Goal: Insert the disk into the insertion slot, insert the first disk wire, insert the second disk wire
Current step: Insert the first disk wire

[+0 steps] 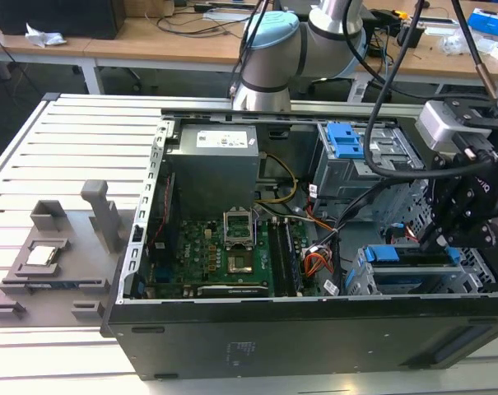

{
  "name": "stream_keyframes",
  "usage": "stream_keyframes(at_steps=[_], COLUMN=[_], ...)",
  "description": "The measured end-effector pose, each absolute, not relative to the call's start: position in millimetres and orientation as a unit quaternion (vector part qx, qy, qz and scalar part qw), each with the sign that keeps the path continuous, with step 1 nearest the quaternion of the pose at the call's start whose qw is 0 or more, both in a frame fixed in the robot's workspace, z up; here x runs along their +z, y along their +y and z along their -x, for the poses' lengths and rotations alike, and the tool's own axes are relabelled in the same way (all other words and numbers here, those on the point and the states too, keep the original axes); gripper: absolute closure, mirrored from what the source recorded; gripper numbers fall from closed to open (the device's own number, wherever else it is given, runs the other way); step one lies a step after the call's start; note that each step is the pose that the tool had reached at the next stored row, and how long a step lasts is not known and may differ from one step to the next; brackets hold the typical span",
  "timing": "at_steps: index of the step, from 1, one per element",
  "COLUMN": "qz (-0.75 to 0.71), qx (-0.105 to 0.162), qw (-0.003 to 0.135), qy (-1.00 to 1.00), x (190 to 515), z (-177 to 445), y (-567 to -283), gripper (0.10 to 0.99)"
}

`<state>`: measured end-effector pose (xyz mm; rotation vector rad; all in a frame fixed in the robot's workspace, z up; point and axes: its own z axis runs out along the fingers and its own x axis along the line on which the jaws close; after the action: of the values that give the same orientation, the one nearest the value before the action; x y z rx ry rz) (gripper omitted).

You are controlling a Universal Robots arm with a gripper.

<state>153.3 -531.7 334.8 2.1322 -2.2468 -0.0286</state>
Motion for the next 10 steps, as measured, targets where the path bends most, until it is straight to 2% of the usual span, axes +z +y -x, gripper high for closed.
stream_keyframes(at_steps=[6,7,10], qz=[-0.688,-0.688,-0.688], qx=[-0.01,-0.009,-0.009], qw=[0.021,0.022,0.022], qy=[-0.725,-0.725,-0.725], x=[333,339,354], z=[-153,-153,-153], y=[-532,-532,-531], gripper=[0.906,0.843,0.843])
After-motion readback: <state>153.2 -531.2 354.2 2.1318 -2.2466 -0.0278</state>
